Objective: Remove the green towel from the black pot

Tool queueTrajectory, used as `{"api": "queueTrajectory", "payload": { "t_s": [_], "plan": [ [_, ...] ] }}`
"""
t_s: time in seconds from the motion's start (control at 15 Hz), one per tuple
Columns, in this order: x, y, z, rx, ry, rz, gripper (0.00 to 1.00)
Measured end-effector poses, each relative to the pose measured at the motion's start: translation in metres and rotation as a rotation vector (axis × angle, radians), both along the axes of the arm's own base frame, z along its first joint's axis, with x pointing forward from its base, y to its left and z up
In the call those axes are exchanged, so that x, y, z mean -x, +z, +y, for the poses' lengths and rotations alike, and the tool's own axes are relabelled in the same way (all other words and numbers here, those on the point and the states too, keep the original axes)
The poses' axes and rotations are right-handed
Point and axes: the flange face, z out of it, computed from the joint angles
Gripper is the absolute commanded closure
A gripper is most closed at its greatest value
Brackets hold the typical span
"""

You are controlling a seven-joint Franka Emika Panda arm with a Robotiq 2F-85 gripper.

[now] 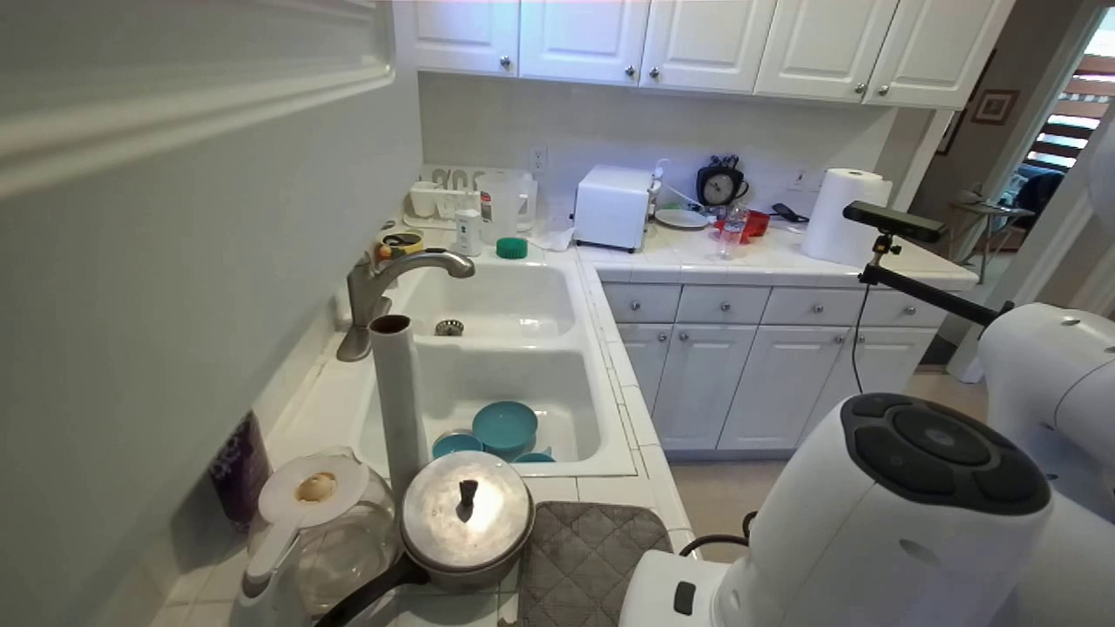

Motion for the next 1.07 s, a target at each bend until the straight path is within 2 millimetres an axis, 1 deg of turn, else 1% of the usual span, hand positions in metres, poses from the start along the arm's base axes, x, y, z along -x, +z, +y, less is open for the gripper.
{"api": "queueTrajectory", "payload": {
  "t_s": [0.33, 0.53, 0.67, 0.87, 1.0, 1.07],
  "plan": [
    [-0.004, 0.024, -0.003, -0.008, -0.030, -0.028, 0.99],
    [-0.008, 0.030, -0.007, -0.034, -0.082, -0.001, 0.99],
    [-0.010, 0.030, -0.008, -0.060, -0.104, 0.059, 0.99],
    [-0.020, 0.035, -0.011, -0.119, -0.135, 0.156, 0.99],
    [-0.036, 0.047, -0.021, -0.149, -0.164, 0.137, 0.99],
    [-0.040, 0.052, -0.027, -0.167, -0.173, 0.162, 0.99]
  ]
}}
